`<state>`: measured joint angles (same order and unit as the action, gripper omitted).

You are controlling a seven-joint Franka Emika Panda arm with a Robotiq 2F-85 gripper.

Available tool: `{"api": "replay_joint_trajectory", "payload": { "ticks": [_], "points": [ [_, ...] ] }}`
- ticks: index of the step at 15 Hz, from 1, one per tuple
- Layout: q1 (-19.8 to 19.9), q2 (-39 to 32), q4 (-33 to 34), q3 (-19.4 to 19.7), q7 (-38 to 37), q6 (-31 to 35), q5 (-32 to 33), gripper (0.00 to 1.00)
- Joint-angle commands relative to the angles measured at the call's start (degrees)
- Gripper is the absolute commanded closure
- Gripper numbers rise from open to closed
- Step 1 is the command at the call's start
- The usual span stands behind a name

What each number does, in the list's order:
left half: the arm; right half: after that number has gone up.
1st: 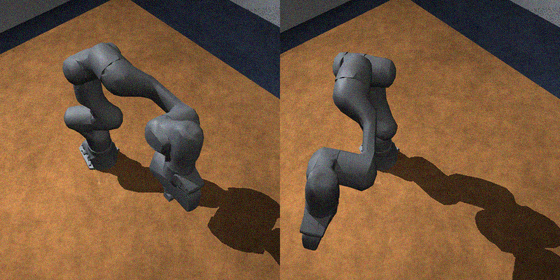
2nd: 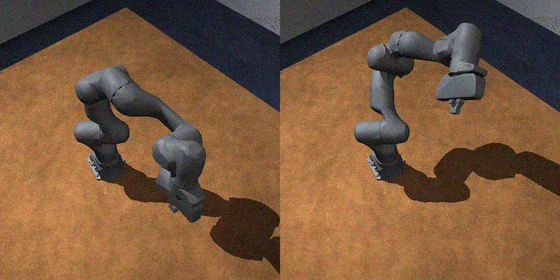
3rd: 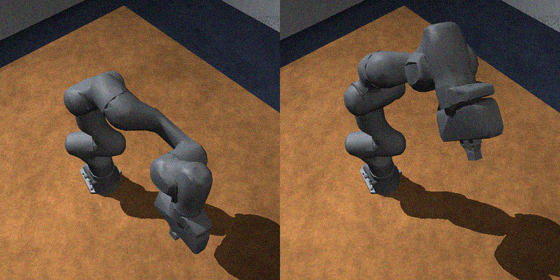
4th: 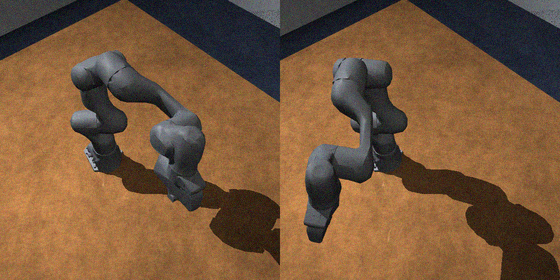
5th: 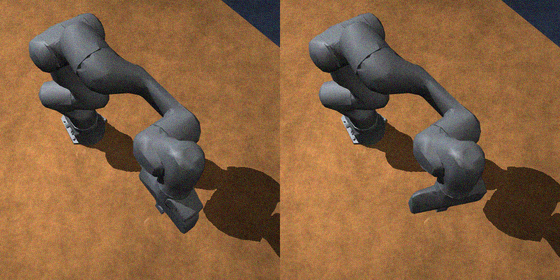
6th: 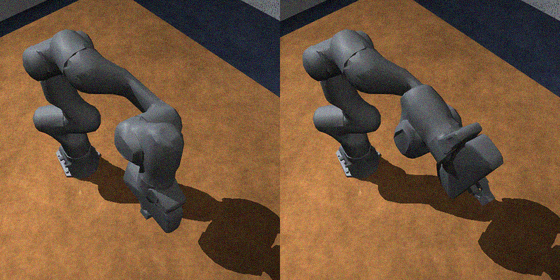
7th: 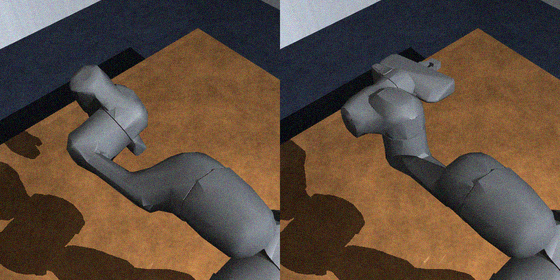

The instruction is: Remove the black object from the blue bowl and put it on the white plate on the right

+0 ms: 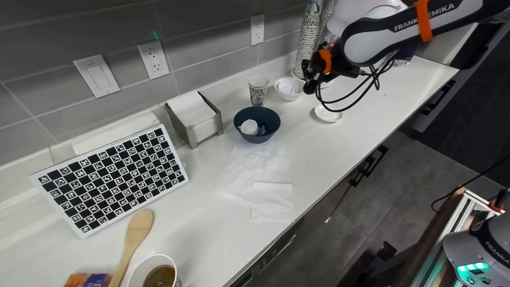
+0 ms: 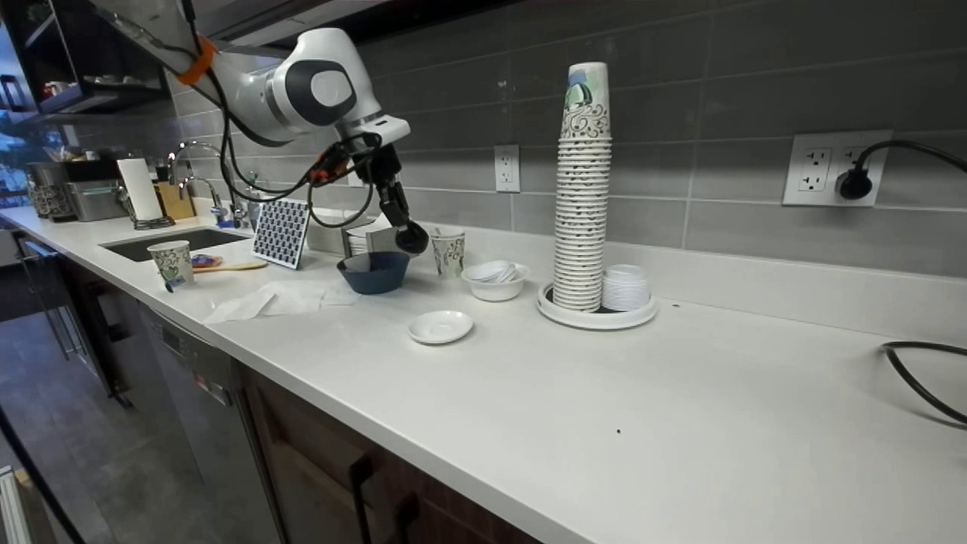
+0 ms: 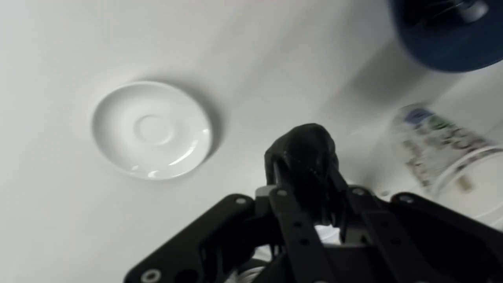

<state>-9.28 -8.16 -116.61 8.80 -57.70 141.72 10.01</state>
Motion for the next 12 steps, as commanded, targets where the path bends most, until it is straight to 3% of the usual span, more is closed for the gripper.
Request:
{"api": "replay_joint_trajectory", "payload": {
  "ticks": [1, 5, 12],
  "points": [
    [4.72, 4.52, -5.57, 0.64, -5.45, -6.92, 5.38, 0.94],
    [8.33, 2.71, -7.42, -0.47, -4.90, -4.39, 2.97, 0.94],
    [8.35, -2.42, -6.89, -0.75, -6.25, 0.91, 3.05, 0.94]
  ]
}}
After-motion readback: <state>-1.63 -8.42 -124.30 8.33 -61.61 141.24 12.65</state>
